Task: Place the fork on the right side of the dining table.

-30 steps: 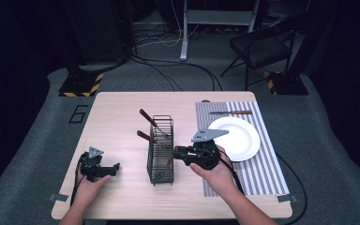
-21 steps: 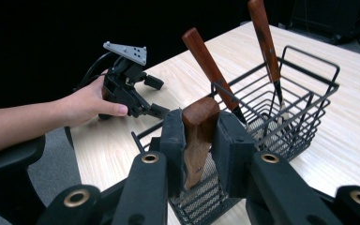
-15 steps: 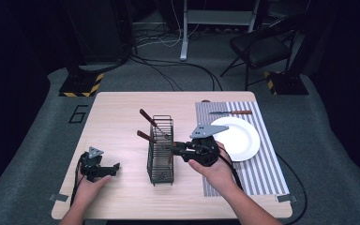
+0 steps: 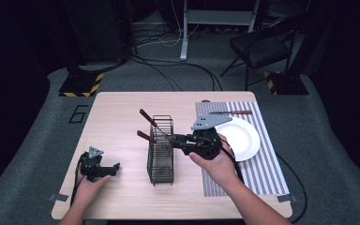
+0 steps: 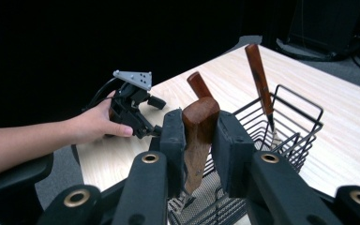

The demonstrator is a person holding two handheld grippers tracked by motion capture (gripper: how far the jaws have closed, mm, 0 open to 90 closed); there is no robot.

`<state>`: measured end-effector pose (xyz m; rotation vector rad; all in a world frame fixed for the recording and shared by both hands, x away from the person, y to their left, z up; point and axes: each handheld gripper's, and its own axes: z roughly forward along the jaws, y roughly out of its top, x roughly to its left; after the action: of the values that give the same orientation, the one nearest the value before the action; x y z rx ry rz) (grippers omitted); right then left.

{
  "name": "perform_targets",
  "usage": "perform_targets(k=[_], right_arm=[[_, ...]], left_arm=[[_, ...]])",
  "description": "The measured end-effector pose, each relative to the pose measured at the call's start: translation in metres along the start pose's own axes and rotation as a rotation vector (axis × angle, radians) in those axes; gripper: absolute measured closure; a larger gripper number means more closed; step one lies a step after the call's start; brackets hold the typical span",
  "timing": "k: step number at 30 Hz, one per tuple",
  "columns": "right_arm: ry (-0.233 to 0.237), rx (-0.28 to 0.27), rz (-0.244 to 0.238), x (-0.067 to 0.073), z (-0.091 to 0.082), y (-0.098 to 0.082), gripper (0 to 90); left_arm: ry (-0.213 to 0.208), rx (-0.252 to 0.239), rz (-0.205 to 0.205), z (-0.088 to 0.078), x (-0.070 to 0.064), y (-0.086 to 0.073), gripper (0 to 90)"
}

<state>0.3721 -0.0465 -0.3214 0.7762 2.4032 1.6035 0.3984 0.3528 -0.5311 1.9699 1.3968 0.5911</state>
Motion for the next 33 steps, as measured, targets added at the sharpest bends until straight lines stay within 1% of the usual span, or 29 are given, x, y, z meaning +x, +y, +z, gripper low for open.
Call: perform_targets(k=[4,6,9,10,13,15,16,18,23,28,32,33], right_arm=[[-0.002,-0.020,0.001,0.000,-0.005,0.005,74.5],[-0.001,-0.022,0.000,0.000,-0.006,0.006,74.5],[-0.011,-0.038,-0.003,-0.001,-0.012,0.013,74.6],[-0.011,-0.038,-0.003,-0.001,-0.012,0.013,74.6],[-0.010,-0.053,-0.004,0.000,-0.017,0.021,74.5],[-0.011,-0.054,-0.008,0.001,-0.019,0.023,74.6],[-0.017,-0.060,-0.019,0.002,-0.021,0.028,74.6],[-0.018,-0.068,-0.023,0.003,-0.024,0.031,74.5],[-0.029,-0.073,-0.045,0.005,-0.029,0.039,74.6],[-0.039,-0.080,-0.053,0.004,-0.035,0.043,74.6],[-0.053,-0.082,-0.064,0.003,-0.045,0.048,74.6],[-0.058,-0.084,-0.059,0.003,-0.047,0.048,74.6]], left_arm=[[0.000,0.000,0.000,0.000,0.000,0.000,0.3],[0.000,0.000,-0.001,0.000,0.000,0.000,0.3],[-0.003,0.001,0.001,0.000,0.000,0.000,0.3],[-0.003,0.001,0.001,0.000,0.000,0.000,0.3],[-0.003,0.001,0.001,0.000,0.000,0.000,0.3],[-0.003,0.001,0.001,0.000,0.000,0.000,0.3],[-0.003,0.000,0.002,0.000,0.000,0.000,0.3],[-0.003,0.001,0.000,0.000,0.000,0.000,0.3],[-0.003,0.001,0.002,0.000,0.000,0.000,0.3],[-0.004,-0.001,-0.001,0.000,0.000,0.000,0.3],[-0.004,0.001,0.002,0.000,0.000,0.000,0.3],[-0.004,0.003,0.005,0.000,0.000,0.000,0.3]])
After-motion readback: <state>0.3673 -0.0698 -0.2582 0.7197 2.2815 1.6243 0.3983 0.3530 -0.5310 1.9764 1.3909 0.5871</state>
